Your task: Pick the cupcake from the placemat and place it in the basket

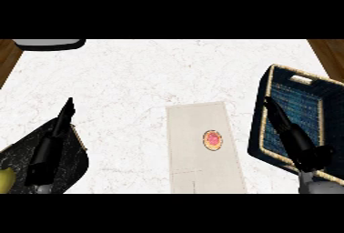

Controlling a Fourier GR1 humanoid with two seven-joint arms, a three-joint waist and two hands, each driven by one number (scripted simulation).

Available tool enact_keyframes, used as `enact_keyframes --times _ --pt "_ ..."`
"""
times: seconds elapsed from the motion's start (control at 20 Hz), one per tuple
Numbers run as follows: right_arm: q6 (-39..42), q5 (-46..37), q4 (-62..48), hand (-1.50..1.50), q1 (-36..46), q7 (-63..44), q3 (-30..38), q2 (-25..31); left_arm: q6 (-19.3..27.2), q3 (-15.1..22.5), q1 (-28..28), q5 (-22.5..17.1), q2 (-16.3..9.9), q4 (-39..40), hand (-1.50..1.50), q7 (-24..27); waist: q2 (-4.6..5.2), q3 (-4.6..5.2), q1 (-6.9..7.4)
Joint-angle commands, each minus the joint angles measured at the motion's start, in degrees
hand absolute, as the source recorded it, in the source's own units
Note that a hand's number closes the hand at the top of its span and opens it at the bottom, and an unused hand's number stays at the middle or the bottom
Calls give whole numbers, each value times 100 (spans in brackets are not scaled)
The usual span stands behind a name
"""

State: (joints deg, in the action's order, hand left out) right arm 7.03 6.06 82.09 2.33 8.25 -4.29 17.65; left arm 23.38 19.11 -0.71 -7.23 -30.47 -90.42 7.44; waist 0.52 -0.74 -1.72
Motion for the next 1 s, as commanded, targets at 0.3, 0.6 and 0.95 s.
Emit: enact_keyframes --times 0.3,0.6,0.95 --pt "-2367 -718 1107 150 -91 337 688 -710 -216 -844 659 -1068 108 51 0 -1253 -83 71 13" --pt "-5410 -3014 526 -150 98 -386 429 -1736 -230 -862 884 -1042 177 356 0 -1211 2 111 118" --pt "-5742 -5064 533 -150 -113 -2686 600 -1760 -258 -912 891 -1014 122 422 0 -1254 -61 155 76"
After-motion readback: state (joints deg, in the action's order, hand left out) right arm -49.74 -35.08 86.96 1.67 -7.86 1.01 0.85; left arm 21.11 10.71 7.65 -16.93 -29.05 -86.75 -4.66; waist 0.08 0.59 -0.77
